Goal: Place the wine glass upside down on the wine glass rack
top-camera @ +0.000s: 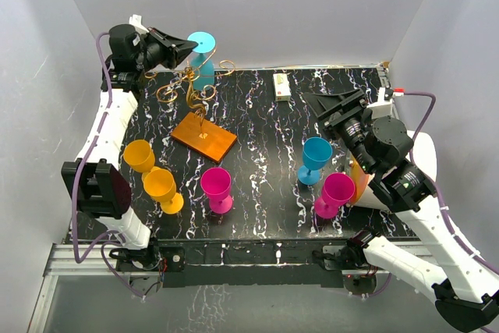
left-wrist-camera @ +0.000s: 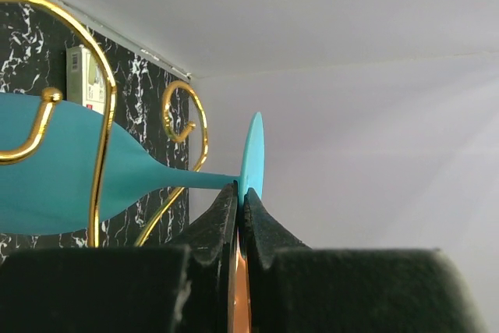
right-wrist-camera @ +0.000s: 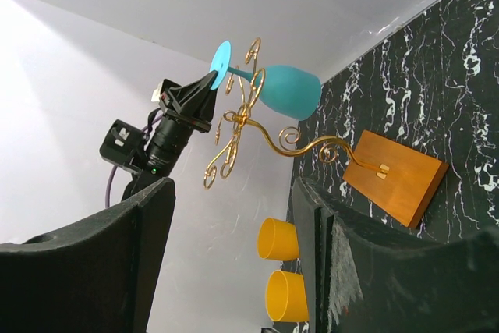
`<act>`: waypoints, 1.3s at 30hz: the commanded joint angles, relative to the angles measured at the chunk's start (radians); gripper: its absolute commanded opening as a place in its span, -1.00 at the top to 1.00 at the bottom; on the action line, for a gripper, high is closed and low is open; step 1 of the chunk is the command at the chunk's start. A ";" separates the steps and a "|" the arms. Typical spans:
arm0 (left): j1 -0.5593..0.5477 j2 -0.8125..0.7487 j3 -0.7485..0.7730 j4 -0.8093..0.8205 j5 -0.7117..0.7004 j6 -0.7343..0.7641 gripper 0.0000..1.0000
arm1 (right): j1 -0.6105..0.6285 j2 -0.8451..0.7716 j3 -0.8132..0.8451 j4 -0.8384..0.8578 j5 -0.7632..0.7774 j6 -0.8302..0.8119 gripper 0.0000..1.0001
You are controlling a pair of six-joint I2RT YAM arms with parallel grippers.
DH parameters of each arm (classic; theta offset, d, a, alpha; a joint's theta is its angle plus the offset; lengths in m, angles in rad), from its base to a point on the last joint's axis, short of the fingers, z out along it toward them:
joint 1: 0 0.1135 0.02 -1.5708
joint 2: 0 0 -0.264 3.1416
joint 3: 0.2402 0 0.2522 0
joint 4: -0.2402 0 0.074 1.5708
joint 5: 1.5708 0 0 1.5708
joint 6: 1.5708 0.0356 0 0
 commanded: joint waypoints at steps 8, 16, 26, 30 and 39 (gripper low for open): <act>-0.028 -0.020 0.023 0.034 0.041 -0.021 1.00 | 0.003 -0.010 -0.013 0.025 -0.010 0.018 -0.18; -0.058 0.000 0.039 0.010 -0.010 0.012 1.00 | 0.002 -0.011 -0.013 0.023 -0.005 0.021 -0.17; -0.072 0.063 0.137 -0.010 -0.023 0.024 1.00 | 0.002 -0.012 -0.017 0.019 0.004 0.019 -0.17; -0.072 0.087 0.170 -0.027 -0.031 0.033 1.00 | 0.003 -0.021 -0.024 0.017 0.017 0.019 -0.17; -0.073 0.129 0.219 -0.049 -0.060 0.050 1.00 | 0.002 -0.015 -0.019 0.014 0.023 0.013 -0.17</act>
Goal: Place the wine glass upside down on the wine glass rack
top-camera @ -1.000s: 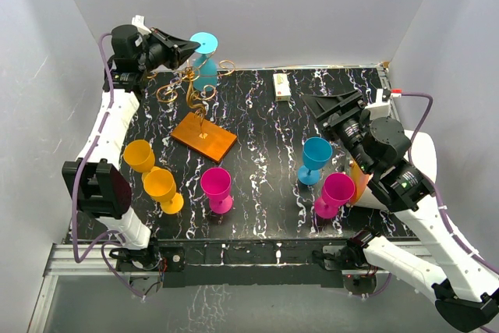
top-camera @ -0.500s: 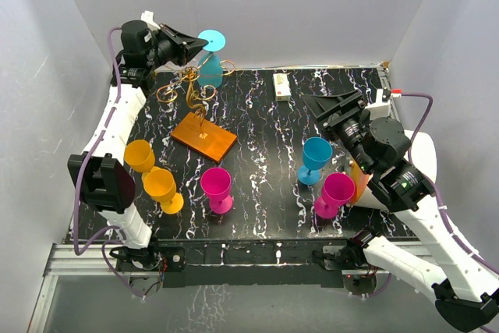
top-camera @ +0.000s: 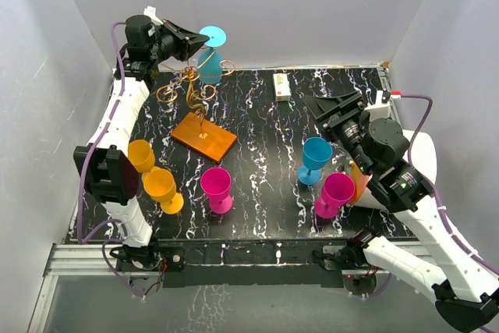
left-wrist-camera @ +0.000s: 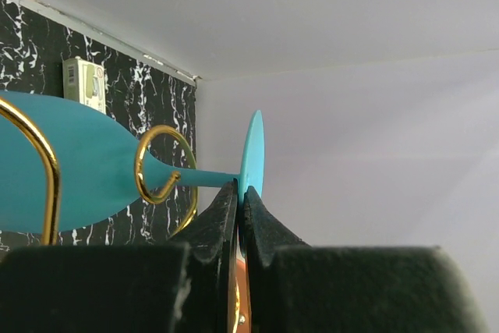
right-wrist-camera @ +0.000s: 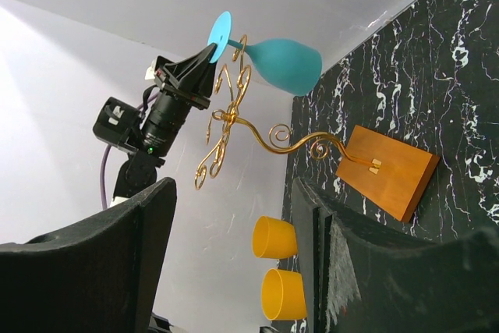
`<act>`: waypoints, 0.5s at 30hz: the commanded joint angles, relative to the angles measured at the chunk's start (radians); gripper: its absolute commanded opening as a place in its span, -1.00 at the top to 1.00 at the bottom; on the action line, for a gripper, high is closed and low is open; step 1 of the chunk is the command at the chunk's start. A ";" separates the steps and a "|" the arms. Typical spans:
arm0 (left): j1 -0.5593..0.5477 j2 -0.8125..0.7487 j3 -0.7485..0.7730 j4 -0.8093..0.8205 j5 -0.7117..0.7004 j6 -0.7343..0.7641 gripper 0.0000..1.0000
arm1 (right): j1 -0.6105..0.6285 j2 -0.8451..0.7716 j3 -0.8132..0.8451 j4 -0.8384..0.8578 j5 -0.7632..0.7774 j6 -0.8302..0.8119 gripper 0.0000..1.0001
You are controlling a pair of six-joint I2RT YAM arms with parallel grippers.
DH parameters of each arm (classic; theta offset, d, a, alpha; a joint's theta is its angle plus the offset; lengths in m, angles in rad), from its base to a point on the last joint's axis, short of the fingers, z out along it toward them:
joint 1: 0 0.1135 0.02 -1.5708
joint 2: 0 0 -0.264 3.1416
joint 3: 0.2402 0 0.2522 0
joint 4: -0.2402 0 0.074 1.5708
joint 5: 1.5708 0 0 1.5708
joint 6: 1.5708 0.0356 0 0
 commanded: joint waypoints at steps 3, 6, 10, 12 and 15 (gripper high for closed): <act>-0.001 -0.001 0.075 -0.030 -0.017 0.043 1.00 | 0.002 -0.011 0.013 0.016 0.014 -0.006 -0.17; 0.006 -0.002 0.077 -0.044 -0.031 0.060 1.00 | 0.003 -0.013 0.013 0.011 0.015 -0.006 -0.17; 0.012 -0.007 0.067 -0.047 -0.034 0.067 1.00 | 0.003 -0.016 0.011 0.008 0.016 -0.006 -0.17; 0.014 -0.014 0.061 -0.050 -0.047 0.076 1.00 | 0.002 -0.016 0.012 0.008 0.016 -0.006 -0.17; 0.017 -0.019 0.061 -0.061 -0.063 0.085 1.00 | 0.003 -0.014 0.013 0.008 0.016 -0.006 -0.17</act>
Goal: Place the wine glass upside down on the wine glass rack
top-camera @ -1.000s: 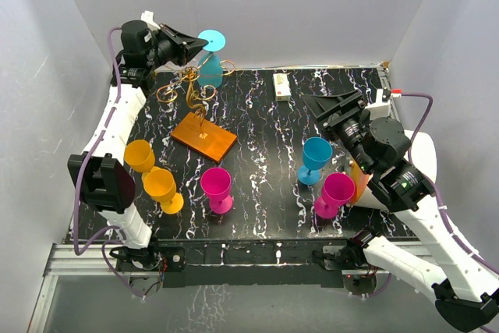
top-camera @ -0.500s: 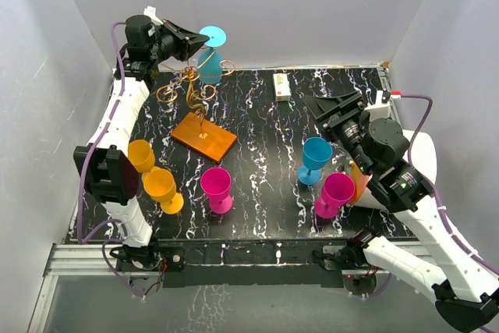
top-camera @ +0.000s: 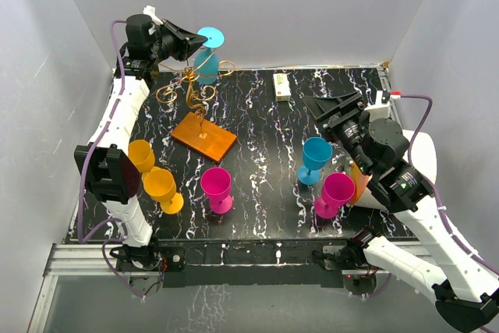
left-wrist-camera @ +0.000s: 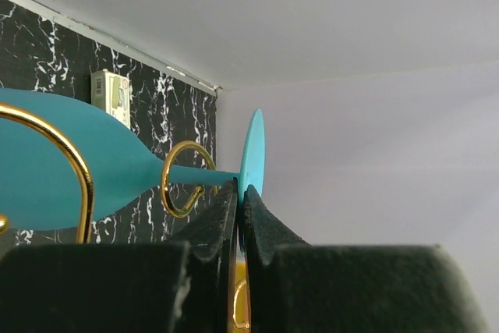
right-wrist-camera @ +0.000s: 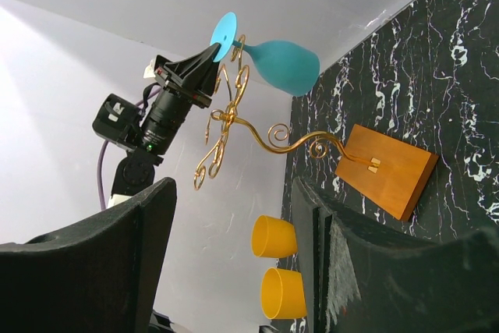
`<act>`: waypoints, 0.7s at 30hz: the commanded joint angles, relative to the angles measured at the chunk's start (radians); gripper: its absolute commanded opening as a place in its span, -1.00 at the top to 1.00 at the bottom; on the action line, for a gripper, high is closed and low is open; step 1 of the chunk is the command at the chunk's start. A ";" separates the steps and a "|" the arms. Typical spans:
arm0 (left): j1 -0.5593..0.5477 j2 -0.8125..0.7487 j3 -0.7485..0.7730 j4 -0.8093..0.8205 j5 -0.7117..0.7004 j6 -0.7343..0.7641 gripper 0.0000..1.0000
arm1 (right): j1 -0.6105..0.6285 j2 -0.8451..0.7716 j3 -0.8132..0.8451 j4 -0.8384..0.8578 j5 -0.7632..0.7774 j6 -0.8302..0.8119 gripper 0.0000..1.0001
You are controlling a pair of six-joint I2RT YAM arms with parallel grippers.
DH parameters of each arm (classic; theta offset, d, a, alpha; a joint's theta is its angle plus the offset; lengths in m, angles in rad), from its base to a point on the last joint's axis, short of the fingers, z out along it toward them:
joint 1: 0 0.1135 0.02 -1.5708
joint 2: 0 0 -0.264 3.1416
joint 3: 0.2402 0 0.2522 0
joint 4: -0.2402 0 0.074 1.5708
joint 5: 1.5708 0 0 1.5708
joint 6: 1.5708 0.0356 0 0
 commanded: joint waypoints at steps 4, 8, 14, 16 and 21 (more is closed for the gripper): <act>0.017 -0.036 0.031 -0.011 -0.022 0.030 1.00 | 0.003 -0.010 0.016 0.013 0.012 -0.005 -0.17; 0.020 -0.035 0.041 -0.028 -0.032 0.038 1.00 | 0.003 -0.009 0.020 0.012 0.009 -0.006 -0.17; 0.027 -0.068 0.003 -0.055 -0.072 0.050 1.00 | 0.002 -0.007 0.023 0.012 0.008 -0.008 -0.17; 0.026 -0.075 -0.001 -0.069 -0.078 0.058 0.99 | 0.003 -0.005 0.020 0.014 0.008 -0.008 -0.17; 0.026 -0.079 0.004 -0.108 -0.098 0.075 0.95 | 0.003 0.005 0.020 0.023 -0.001 -0.009 -0.17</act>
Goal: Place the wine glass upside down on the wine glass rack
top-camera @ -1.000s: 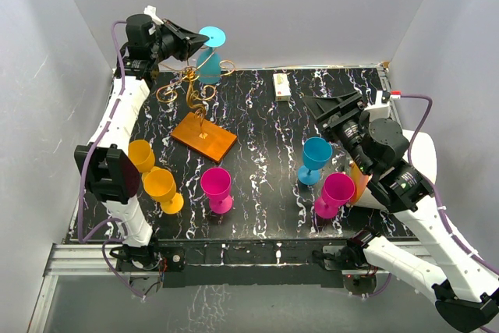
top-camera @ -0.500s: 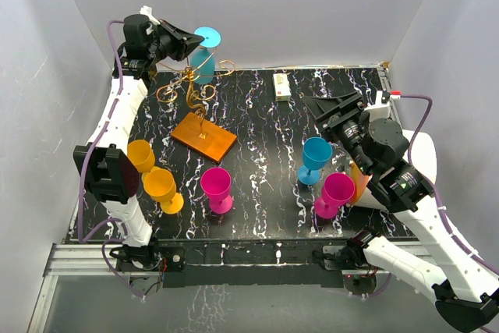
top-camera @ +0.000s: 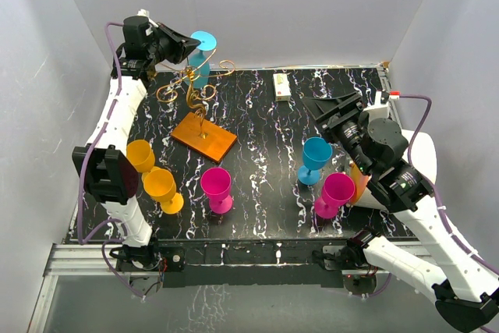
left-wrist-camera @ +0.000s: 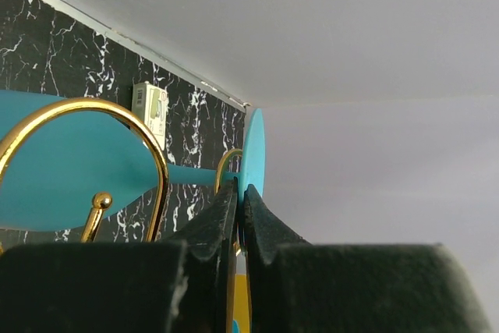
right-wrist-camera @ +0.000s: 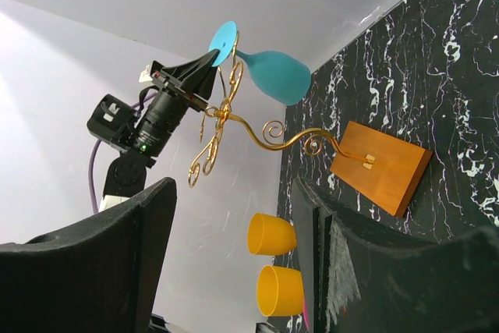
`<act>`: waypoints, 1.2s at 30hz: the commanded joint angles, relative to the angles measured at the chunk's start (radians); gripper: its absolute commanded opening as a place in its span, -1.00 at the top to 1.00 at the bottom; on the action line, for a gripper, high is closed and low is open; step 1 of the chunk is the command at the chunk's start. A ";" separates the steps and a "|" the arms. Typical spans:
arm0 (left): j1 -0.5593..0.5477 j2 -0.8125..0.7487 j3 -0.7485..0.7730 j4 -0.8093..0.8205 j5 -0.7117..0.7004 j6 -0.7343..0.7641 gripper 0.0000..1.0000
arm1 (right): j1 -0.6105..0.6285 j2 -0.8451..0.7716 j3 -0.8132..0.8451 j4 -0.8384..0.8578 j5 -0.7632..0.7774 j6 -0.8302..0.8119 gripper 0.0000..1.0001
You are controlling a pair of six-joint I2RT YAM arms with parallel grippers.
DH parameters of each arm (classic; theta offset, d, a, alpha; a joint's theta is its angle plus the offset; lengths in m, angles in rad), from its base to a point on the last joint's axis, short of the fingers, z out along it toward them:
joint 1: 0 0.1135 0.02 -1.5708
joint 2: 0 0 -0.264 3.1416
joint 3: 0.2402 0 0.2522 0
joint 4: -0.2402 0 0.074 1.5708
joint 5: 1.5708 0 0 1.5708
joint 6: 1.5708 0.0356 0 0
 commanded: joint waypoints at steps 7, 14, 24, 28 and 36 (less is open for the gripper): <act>0.007 -0.066 0.052 -0.141 -0.060 0.091 0.73 | 0.003 0.007 0.018 0.043 -0.002 -0.008 -0.17; 0.007 -0.058 0.097 -0.249 -0.099 0.146 0.52 | 0.003 0.000 0.008 0.049 -0.001 -0.008 -0.17; 0.007 -0.066 0.144 -0.352 -0.125 0.208 0.21 | 0.003 -0.008 0.010 0.040 0.008 -0.015 -0.17; 0.007 -0.083 0.147 -0.381 -0.130 0.235 0.12 | 0.002 -0.013 0.005 0.024 0.019 -0.020 -0.17; 0.007 -0.193 0.098 -0.396 -0.112 0.311 0.05 | 0.003 0.009 0.037 -0.048 0.050 -0.131 -0.17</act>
